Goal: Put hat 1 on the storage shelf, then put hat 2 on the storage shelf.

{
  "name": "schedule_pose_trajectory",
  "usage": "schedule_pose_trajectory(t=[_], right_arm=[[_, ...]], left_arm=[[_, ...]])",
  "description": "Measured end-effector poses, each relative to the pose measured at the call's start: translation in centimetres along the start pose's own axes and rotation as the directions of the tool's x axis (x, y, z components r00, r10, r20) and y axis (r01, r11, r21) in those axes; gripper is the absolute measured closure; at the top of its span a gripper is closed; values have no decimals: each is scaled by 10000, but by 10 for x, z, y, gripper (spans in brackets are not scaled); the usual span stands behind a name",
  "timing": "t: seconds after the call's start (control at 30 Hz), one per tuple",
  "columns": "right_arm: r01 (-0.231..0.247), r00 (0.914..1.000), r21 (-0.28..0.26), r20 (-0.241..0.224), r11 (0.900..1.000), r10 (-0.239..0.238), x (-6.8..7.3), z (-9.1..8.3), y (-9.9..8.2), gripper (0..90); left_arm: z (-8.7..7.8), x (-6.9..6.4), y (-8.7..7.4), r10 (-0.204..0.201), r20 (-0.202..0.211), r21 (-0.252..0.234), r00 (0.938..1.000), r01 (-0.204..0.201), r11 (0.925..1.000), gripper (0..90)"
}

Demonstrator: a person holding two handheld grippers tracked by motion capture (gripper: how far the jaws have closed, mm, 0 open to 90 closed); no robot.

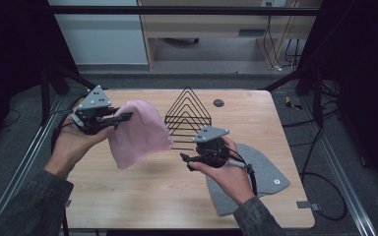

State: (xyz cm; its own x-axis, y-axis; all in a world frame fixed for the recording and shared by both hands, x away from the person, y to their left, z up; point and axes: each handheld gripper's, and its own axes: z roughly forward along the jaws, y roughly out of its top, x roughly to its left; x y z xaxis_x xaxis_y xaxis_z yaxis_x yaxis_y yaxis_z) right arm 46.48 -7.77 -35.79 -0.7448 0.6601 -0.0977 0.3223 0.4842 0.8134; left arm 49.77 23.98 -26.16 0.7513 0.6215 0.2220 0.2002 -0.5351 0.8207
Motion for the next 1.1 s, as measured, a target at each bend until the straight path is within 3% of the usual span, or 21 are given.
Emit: schedule_pose_trajectory(t=[0.23, 0.33, 0.53, 0.67, 0.73, 0.8, 0.87, 1.1], right_arm=[[208, 9971, -581, -721, 9981, -250, -4, 6, 39, 400], [-35, 9901, -624, -1402, 9980, -53, -6, 14, 53, 409], [22, 9855, -731, -1691, 9973, -146, -11, 28, 72, 397], [285, 9882, -584, -1487, 9979, -369, -23, 37, 86, 466], [270, 9869, -815, -1565, 9963, -396, -33, 37, 95, 611], [299, 9877, -858, -1508, 9959, -426, -36, 37, 98, 643], [403, 9899, -851, -1324, 9956, -514, -48, 37, 104, 717], [135, 9944, -753, -1035, 9971, -213, -75, 37, 107, 773]], left_arm=[[-13, 5, 18, 84, 12, -381, 10000, -84, 9992, 765], [-18, 6, 25, 88, -66, -508, 9999, -92, 9987, 765], [-23, 13, 36, 33, -85, -805, 10000, -39, 9967, 764], [-20, 25, 44, -143, -46, -906, 9999, 138, 9958, 762], [-16, 34, 51, -248, -100, -1007, 9996, 237, 9946, 762], [-14, 38, 54, -248, -124, -1026, 9996, 234, 9945, 762], [-10, 44, 58, -284, -155, -1023, 9995, 266, 9944, 762], [25, 59, 77, -411, 63, -1245, 9991, 415, 9913, 758]])
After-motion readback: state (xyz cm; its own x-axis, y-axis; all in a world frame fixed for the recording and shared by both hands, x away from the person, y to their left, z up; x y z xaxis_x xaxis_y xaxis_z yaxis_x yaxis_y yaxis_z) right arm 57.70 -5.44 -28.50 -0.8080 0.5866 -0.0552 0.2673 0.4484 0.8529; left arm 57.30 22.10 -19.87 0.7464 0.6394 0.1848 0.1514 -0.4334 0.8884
